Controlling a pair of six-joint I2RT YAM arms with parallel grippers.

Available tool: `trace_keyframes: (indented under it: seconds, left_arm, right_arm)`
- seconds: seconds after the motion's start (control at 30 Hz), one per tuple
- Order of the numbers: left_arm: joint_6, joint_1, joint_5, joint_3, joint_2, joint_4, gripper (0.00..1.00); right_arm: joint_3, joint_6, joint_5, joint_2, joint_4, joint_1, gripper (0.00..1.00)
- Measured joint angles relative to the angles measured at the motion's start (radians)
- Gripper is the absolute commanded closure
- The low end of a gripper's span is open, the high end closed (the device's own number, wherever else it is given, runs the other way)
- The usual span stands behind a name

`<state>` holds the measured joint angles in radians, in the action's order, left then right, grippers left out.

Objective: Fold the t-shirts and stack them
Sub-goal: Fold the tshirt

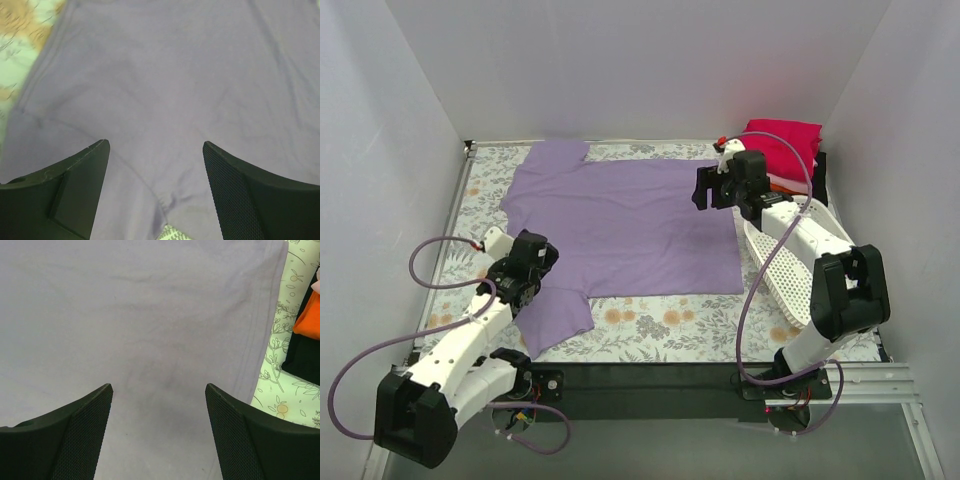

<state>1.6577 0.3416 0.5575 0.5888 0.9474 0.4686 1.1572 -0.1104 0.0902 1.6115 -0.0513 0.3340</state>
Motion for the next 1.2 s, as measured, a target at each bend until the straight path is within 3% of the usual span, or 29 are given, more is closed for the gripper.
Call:
trace_keyframes:
  seconds: [0.2,0.63,0.97,1.2]
  left_arm:
    - [0.214,0.001,0.031,-0.021,0.002,0.237,0.28]
    - [0.316,0.002,0.011,0.019,0.047,0.596,0.28]
    - [0.326,0.002,-0.102,0.013,0.079,0.652,0.32]
    - [0.330,0.003,-0.175,-0.031,0.010,0.658,0.37]
  right_arm:
    - [-0.010,-0.017,0.068,-0.014,0.010,-0.051,0.32]
    - [-0.036,-0.044,0.169,-0.019,0.050,-0.144,0.32]
    - [-0.047,-0.050,0.203,-0.019,0.059,-0.171,0.32]
    - [-0.060,-0.055,0.217,-0.019,0.069,-0.191,0.32]
